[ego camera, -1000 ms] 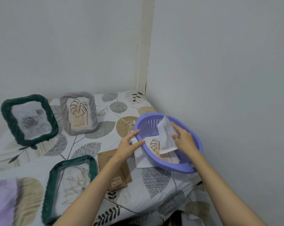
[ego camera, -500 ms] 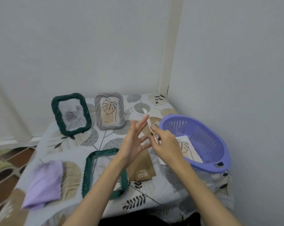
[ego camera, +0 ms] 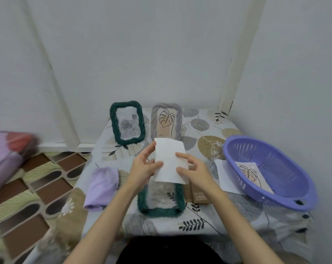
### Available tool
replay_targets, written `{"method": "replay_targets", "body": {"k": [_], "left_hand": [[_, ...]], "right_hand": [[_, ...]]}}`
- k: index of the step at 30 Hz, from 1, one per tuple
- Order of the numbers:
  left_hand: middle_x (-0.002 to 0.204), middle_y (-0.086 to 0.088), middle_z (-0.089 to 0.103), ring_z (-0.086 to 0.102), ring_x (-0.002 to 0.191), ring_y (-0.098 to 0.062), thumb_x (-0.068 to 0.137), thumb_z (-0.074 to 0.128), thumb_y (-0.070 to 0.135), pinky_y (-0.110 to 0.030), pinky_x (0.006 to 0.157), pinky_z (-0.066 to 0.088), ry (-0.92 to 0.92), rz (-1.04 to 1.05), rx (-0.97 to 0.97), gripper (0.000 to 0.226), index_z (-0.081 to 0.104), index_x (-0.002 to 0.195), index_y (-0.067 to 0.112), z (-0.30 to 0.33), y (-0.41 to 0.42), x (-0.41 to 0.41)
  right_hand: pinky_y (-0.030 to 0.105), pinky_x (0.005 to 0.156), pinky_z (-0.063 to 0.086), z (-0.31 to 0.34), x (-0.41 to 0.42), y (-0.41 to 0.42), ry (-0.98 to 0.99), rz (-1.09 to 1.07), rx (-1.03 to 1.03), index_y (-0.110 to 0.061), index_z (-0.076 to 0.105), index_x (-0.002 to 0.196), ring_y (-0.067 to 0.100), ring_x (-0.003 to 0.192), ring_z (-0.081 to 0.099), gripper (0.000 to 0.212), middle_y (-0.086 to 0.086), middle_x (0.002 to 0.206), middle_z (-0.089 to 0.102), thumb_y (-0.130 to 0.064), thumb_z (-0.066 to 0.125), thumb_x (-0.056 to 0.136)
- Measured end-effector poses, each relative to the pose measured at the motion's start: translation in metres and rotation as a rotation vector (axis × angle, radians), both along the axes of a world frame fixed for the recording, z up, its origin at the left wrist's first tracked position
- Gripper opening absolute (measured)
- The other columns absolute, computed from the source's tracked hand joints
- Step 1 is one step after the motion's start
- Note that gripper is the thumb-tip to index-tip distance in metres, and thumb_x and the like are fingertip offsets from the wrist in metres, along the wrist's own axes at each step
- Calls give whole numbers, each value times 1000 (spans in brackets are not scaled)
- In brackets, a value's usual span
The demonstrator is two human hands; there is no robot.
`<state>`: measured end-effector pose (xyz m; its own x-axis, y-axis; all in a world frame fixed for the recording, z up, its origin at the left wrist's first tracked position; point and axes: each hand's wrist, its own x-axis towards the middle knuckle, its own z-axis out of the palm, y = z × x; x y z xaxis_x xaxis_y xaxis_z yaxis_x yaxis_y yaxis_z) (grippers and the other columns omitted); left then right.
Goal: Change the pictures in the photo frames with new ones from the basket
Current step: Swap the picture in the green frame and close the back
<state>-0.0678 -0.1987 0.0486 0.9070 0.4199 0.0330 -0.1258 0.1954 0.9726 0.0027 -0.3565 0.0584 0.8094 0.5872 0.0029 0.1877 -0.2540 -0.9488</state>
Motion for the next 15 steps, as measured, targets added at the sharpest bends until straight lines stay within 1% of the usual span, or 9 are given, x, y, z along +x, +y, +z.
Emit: {"method": "replay_targets", "body": {"k": [1,3,4,6,8,10,12,13,15], "left_hand": [[131,4,51,63,97,-20,80,56,-15,-36,78,55,23,5,43,68,42,138,18,-3,8,-4],[126,2,55,61,93,-18,80,58,-13,-32,82,53,97,25,151,62,48,132,19,-13,22,-10],[123,0,56,60,91,-17,80,60,-10,-28,81,52,145,37,201,57,51,129,18,-18,28,-13],[117,-7,59,60,92,-19,79,65,-4,-21,78,52,233,29,272,50,56,124,15,-28,35,-19],[106,-8,61,57,96,-20,77,68,-2,-14,74,49,294,3,350,47,58,119,17,-38,38,-23],[102,-1,57,51,99,-16,75,71,-1,-8,70,43,341,-18,445,48,59,118,16,-48,38,-28],[108,1,56,51,104,-16,73,74,1,-9,75,43,353,-69,491,49,59,117,15,-57,39,-31],[113,2,56,52,109,-17,71,75,2,-11,81,42,347,-94,529,51,59,118,15,-60,39,-31],[117,6,55,50,115,-15,68,79,6,-14,90,39,349,-120,659,55,59,119,13,-66,42,-29]], "right_hand": [[20,70,55,-4,-1,4,86,23,47,-24,59,117,10,88,59,40,9,121,56,-2,60,84],[14,60,52,-10,-4,10,124,32,33,-13,57,121,8,79,58,43,7,108,59,6,59,82],[13,59,51,-14,-4,13,117,28,1,-11,57,121,8,75,57,44,5,101,58,7,60,82],[17,66,51,-22,-5,19,97,28,-69,-9,56,123,12,70,54,46,3,90,55,5,62,80],[29,74,50,-31,-6,21,81,40,-153,-10,55,126,17,74,51,50,9,91,54,2,64,79],[32,80,51,-38,-5,22,61,64,-209,-10,53,128,16,84,54,52,12,102,59,1,65,78],[20,75,51,-41,-4,19,25,98,-263,-11,51,130,9,87,54,55,5,111,57,0,64,78],[13,68,47,-42,-3,18,0,119,-288,-11,50,131,2,83,51,56,2,109,56,-1,64,78],[9,59,36,-45,0,16,-64,155,-352,-14,48,131,-5,71,42,58,-8,97,50,-4,66,77]]}}
